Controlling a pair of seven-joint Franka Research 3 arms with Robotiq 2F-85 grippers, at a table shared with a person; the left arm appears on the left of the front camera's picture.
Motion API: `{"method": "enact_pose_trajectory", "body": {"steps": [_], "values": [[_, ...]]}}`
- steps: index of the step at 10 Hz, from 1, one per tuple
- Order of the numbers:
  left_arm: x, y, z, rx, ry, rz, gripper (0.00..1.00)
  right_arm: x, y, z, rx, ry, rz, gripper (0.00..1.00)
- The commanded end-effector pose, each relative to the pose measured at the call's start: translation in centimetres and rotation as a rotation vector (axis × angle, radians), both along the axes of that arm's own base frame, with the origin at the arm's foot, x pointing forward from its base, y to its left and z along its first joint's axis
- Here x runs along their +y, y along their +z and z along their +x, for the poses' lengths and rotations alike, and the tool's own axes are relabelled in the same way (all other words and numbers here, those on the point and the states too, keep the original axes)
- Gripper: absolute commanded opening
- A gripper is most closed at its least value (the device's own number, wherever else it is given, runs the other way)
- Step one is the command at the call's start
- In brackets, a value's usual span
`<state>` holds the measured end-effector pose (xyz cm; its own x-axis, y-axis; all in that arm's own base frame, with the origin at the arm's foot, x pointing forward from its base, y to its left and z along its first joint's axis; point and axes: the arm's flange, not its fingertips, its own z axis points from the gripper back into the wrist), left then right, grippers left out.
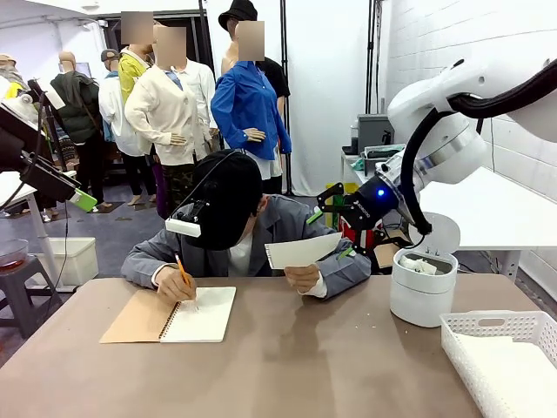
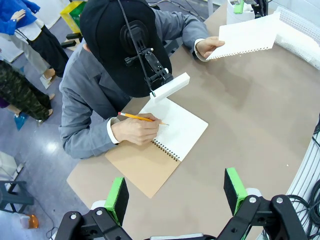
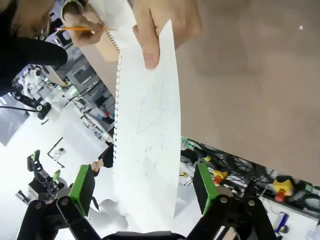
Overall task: Sort the paper based on its condition.
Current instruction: If a person hands you a paper, place it in the Organizing basket , and if it's crumpled, put it in the Trash can.
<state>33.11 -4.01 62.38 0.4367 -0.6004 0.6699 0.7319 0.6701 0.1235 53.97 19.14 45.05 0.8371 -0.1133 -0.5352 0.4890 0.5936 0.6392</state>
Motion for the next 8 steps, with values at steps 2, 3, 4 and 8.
{"method": "enact_pose_trajectory", "body": {"steps": [2,3,4,8], "values": [[0.1,0.0,0.1,-0.004,0.002,-0.004,1.0,0.9,-1.1,-1.2,0.014,0.004,0.042,1.0],[0.1,0.0,0.1,-0.004,0.002,-0.004,1.0,1.2,-1.5,-1.3,0.013,0.007,0.049,1.0],[0.1,0.0,0.1,-0.004,0.002,-0.004,1.0,1.3,-1.8,-1.4,0.002,0.004,0.046,1.0],[0.1,0.0,0.1,-0.004,0.002,-0.004,1.0,0.4,-1.9,-0.4,0.025,0.006,0.031,0.8]]}}
